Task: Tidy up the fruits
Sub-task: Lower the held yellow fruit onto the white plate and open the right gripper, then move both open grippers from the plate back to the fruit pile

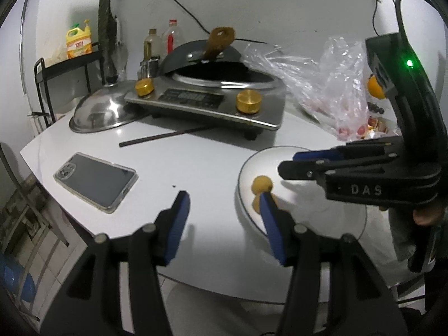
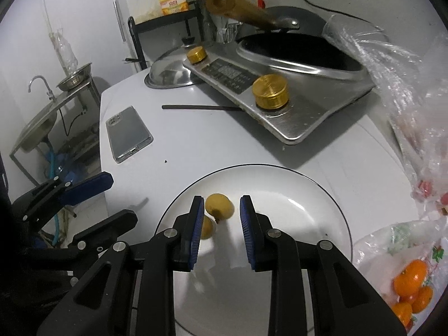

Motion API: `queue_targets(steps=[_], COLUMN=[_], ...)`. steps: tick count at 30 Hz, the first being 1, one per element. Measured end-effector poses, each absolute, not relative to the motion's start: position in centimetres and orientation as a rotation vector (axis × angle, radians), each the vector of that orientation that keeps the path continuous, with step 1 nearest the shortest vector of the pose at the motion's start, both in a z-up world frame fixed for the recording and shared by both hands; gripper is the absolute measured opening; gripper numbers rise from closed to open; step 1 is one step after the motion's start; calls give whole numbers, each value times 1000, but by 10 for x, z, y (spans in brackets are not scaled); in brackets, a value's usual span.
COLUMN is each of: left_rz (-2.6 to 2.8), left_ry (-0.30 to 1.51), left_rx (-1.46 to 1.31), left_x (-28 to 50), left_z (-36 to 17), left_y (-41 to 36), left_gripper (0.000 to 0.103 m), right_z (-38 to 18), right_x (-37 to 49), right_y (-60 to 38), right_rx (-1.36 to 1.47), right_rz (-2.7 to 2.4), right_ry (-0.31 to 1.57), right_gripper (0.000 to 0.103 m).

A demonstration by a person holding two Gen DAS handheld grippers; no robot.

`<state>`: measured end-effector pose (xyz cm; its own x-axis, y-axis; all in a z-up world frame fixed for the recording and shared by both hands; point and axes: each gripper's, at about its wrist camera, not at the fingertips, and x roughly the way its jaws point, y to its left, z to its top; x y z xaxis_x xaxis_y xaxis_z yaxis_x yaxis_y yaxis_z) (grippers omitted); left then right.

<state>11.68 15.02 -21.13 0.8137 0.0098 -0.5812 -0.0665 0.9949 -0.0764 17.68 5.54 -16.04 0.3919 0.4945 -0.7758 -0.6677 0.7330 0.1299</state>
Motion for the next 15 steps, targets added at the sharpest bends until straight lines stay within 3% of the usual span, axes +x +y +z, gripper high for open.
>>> queue_targets(steps=[15], left_rz=[9], left_ry=[584], left_rx=[-51], left_x=[96], left_z=[-189], left_y=[110], left_gripper=[54], right_z=[-136], right_x=[145], right_y=[9], right_rx=[-185], right_rz=[714], right_ry=[843], right_gripper=[28])
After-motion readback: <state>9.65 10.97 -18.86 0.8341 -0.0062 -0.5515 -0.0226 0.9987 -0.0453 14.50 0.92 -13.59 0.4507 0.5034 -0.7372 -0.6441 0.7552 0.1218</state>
